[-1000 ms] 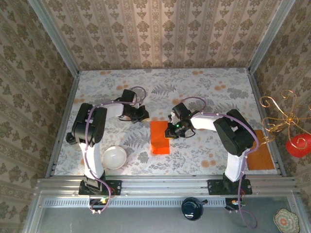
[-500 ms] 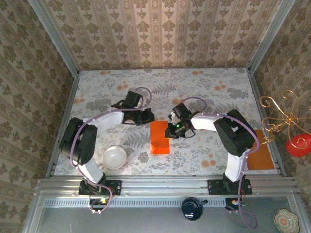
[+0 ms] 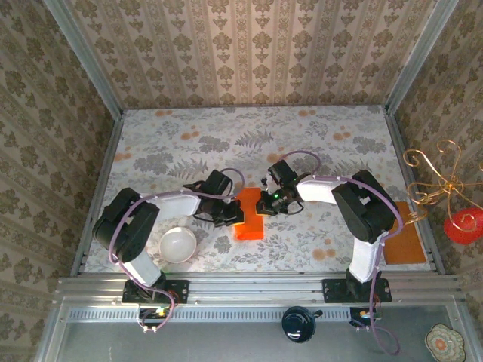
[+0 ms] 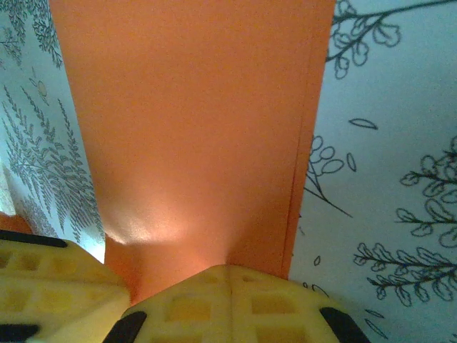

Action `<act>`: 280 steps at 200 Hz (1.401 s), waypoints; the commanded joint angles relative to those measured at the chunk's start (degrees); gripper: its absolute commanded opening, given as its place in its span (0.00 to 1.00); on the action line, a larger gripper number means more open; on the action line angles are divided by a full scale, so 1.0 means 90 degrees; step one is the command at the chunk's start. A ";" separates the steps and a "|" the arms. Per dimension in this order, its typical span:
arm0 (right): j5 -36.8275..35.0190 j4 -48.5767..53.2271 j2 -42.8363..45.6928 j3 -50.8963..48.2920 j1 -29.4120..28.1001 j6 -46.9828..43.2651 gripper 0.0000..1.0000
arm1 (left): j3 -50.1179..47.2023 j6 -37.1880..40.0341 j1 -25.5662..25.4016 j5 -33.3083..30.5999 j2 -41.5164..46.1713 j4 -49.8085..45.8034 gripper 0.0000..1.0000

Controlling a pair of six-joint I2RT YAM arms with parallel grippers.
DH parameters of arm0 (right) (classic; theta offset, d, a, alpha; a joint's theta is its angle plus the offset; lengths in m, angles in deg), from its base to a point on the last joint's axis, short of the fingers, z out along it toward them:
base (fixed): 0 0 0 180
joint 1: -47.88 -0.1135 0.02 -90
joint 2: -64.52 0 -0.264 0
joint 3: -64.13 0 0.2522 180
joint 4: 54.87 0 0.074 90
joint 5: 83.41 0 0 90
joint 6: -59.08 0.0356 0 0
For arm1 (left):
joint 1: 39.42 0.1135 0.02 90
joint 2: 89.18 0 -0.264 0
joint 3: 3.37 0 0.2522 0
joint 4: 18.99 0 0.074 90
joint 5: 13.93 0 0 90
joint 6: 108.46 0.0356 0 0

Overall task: Fold a paper plane with a square sheet of paper (pick it up from the middle)
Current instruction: First fold the square sheet of paper in half at the center of the table.

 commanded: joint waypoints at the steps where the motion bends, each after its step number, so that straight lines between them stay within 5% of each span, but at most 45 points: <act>1: -0.2609 0.1696 -0.1032 -0.0801 0.0105 0.0085 0.04 | -0.0151 0.0044 -0.0028 0.0042 -0.0135 -0.0224 0.06; 88: -0.2661 0.1648 -0.1023 -0.0852 0.0125 0.0153 0.04 | -0.0997 0.0462 0.0503 -0.0380 0.1096 -0.1244 0.05; 122: -0.2594 0.1599 -0.1021 -0.0867 0.0125 0.0144 0.04 | -0.0937 -0.0061 0.0452 -0.0182 0.1825 -0.0405 0.05; 199: -0.2535 0.1510 -0.0984 -0.0945 0.0125 0.0183 0.04 | -0.0243 -0.0092 -0.0544 0.0001 0.0170 0.0132 0.05; 280: -0.2542 0.1510 -0.0956 -0.0935 0.0153 0.0164 0.04 | -0.1537 0.0290 -0.0444 -0.0268 0.0703 -0.0759 0.05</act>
